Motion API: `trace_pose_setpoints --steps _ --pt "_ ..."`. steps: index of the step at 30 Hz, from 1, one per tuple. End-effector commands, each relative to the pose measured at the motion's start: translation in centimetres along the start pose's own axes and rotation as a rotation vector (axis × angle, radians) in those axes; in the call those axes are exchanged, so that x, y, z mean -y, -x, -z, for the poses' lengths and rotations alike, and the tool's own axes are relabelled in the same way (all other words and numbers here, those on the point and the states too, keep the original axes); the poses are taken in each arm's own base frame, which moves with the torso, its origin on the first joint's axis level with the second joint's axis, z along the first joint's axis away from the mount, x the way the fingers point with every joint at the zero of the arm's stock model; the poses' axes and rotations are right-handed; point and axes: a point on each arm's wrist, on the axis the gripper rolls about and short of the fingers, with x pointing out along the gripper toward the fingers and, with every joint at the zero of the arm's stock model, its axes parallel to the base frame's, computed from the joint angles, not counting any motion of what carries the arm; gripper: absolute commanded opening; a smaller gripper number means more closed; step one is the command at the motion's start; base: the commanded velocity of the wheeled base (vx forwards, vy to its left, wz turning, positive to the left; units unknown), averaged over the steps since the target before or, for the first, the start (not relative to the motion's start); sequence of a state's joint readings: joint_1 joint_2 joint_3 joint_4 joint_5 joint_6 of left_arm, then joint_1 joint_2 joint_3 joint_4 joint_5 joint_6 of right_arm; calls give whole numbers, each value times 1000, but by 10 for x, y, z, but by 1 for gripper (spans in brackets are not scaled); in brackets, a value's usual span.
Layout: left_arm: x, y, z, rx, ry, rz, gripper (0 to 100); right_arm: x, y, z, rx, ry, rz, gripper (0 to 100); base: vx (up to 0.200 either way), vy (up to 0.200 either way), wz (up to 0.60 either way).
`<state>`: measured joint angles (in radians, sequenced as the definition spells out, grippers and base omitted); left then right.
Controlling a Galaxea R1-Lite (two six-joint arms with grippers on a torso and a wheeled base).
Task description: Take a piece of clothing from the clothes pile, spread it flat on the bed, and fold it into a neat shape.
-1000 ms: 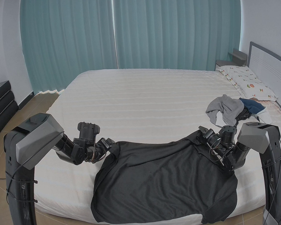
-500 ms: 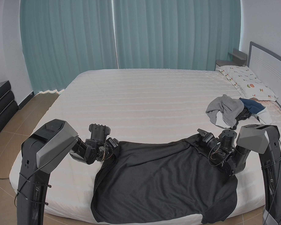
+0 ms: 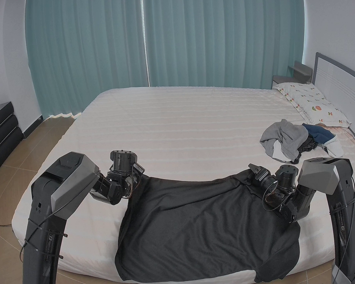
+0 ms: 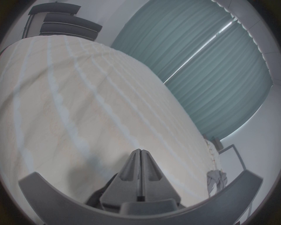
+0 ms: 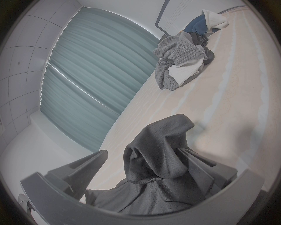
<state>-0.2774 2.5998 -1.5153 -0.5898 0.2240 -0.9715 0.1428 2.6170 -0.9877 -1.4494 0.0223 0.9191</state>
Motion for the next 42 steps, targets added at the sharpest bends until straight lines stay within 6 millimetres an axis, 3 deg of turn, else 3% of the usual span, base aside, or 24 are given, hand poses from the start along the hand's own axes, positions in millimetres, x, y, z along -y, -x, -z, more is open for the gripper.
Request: trace_pose_setpoints --steps 1,7,19,23,32,36,39,42 --pt "-7 -9 -7 62 22 17 0 1 -2 1 3 0 0 100 0 0 0" --pt "-8 -19 -29 150 62 74 0 1 -2 0 7 -1 -3 100 0 0 0" --pt "-10 -34 -37 233 79 77 0 -8 -8 -14 89 1 -54 100 0 0 0" --pt "-13 -40 -36 260 80 64 0 -5 -9 -24 115 -3 -54 100 0 0 0" --pt "-16 -40 -34 249 65 47 0 -3 -5 -25 108 1 -42 100 0 0 0" --pt "-17 -40 -32 245 63 43 0 -7 1 -32 99 1 -35 100 0 0 0" --pt "-20 -40 -30 234 59 29 0 -10 5 -25 52 2 -17 100 0 0 0" --pt "-24 -37 -26 216 50 11 0 -25 5 -26 15 6 1 100 0 0 0"
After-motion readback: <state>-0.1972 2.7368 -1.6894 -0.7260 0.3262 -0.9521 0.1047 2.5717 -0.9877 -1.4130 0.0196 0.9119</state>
